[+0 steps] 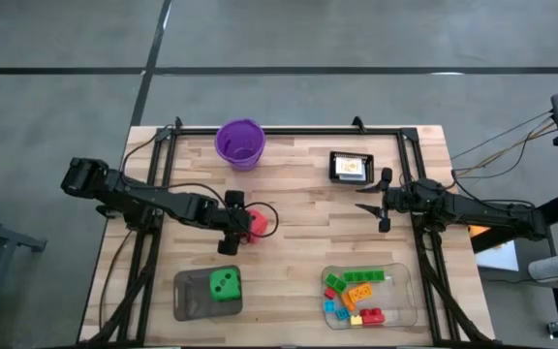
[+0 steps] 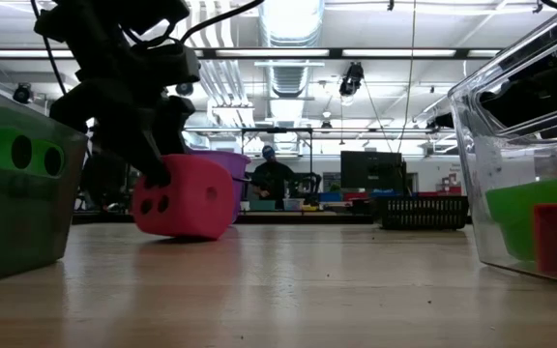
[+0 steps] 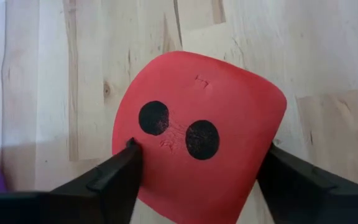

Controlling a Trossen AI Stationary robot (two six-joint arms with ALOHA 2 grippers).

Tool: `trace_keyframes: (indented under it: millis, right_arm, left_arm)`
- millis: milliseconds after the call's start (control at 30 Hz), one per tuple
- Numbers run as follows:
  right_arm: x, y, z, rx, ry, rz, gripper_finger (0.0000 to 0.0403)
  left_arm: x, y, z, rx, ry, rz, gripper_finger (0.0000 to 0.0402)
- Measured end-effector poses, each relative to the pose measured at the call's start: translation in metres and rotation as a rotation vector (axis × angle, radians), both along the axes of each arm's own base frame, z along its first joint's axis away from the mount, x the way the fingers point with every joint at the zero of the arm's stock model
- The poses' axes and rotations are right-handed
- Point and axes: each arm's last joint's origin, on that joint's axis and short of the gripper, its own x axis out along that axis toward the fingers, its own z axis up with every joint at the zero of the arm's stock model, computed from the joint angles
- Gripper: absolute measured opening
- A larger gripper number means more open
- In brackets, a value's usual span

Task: Pick & Place Toys
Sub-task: Put the red dice into the black bin

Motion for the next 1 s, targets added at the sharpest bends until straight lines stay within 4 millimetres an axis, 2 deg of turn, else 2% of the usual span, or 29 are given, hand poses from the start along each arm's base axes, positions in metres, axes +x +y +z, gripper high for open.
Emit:
trace_keyframes:
  millis: [133, 233, 667, 867, 1000]
  right_arm:
    - [0.000, 0.000, 0.000, 0.000, 0.000, 0.000, 0.0191]
    - [0.000, 0.000, 0.000, 0.000, 0.000, 0.000, 0.0191]
    - [0.000, 0.000, 0.000, 0.000, 0.004, 0.000, 0.0191]
    - [0.000, 0.000, -0.001, 0.001, 0.006, -0.001, 0.0191]
    - [0.000, 0.000, -0.001, 0.001, 0.007, 0.000, 0.0191]
  left_arm:
    - [0.001, 0.000, 0.000, -0.005, -0.006, -0.001, 0.0233]
    - [0.001, 0.000, 0.002, -0.009, -0.014, -0.001, 0.0212]
    - [-0.010, 0.000, 0.034, -0.061, -0.122, -0.008, 0.0187]
    - [-0.016, 0.001, 0.048, -0.067, -0.189, 0.003, 0.0111]
    - [-0.017, 0.002, 0.051, -0.063, -0.204, 0.010, 0.0055]
